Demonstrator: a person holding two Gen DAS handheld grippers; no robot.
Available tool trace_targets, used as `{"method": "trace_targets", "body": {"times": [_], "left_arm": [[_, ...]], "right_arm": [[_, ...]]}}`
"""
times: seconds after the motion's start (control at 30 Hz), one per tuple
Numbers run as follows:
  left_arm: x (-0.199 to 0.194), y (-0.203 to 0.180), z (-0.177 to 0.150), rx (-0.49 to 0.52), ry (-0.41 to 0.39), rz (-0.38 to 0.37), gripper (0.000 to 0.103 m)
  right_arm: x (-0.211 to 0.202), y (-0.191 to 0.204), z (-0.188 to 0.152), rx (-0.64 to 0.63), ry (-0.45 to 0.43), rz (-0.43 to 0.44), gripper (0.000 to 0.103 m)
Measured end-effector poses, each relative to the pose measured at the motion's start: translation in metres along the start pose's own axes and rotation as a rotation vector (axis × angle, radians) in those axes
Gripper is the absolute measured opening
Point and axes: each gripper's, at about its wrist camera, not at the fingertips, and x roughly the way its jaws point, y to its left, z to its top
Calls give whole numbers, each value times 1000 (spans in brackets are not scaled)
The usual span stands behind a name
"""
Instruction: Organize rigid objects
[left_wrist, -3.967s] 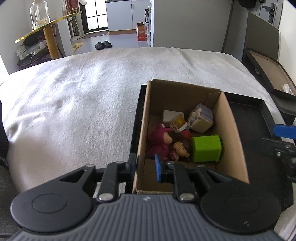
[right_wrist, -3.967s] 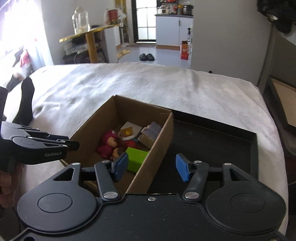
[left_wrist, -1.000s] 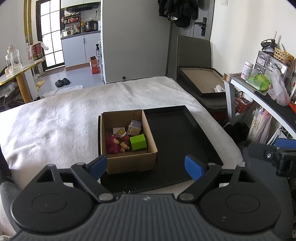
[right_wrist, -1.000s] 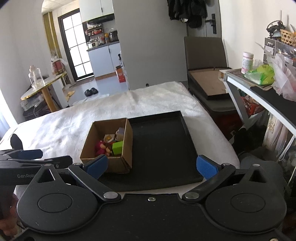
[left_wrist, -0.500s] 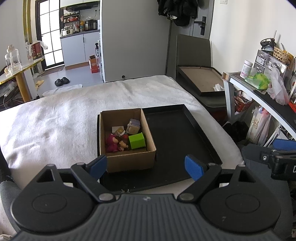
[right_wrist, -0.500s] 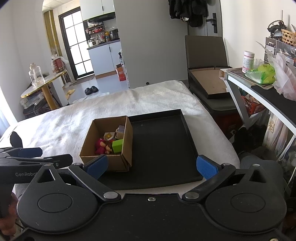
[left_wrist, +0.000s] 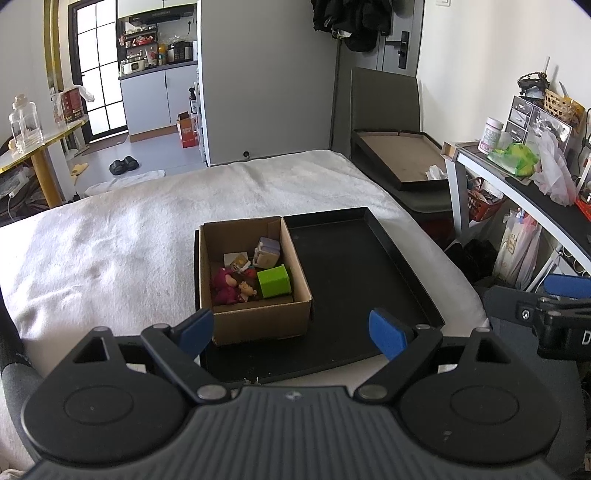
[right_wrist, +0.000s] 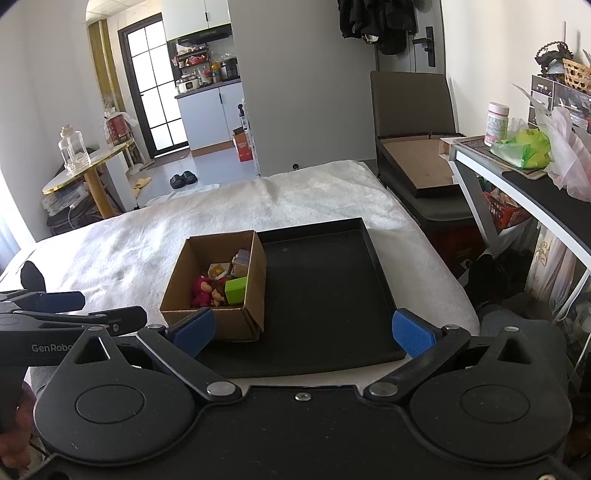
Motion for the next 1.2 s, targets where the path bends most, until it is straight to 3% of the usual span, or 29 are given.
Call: {"method": "trace_targets", "body": {"times": [1.2], "left_arm": [[3,2,-3,-15,7,6,91]], "right_arm": [[2,0,-2,-6,9,-4,103]]}}
